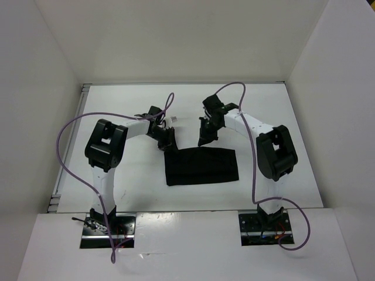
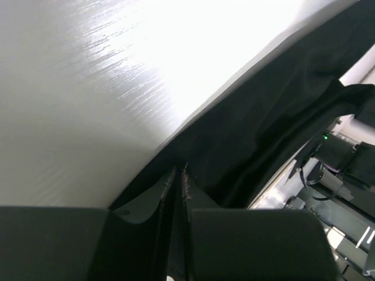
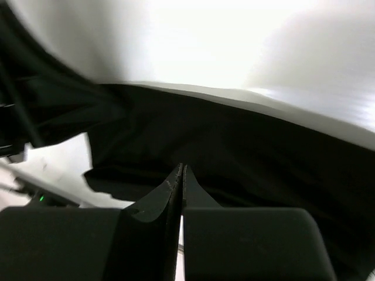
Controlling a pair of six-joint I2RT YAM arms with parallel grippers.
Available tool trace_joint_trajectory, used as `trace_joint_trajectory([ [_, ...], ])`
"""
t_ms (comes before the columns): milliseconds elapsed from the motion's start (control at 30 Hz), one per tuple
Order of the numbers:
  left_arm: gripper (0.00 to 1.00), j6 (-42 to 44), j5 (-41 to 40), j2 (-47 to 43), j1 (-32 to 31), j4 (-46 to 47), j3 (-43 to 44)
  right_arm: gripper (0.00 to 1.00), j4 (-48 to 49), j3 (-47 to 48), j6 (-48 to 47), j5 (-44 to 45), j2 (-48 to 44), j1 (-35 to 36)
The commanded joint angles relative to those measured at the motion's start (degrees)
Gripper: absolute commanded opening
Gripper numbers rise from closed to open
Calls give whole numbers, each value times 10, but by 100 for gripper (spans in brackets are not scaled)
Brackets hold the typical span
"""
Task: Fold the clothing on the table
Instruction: Fold the skirt
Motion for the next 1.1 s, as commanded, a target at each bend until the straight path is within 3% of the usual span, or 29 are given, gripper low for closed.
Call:
trace_joint_trajectory([
  [0,14,6,-15,22,-1,11,5,3,54,25,-17,-99,31,15],
  [433,13,6,-31,38,10,0,16,3,68,-49,-52,-222,87,51],
  [667,11,6,-37,32,21,-6,16,3,-48,-140,-123,-253,-11,87],
  [767,11,6,-43,26,27,-12,16,3,-141,-168,-137,-253,-118,94],
  [800,11,6,-43,26,27,-12,16,3,-162,-168,-137,-241,-170,94],
  [900,11,6,-43,15,33,-12,11,3,-200,-115,-103,-179,-206,88],
  [1067,12,6,-43,-22,33,-17,5,7,-114,-54,-49,-64,-154,40],
])
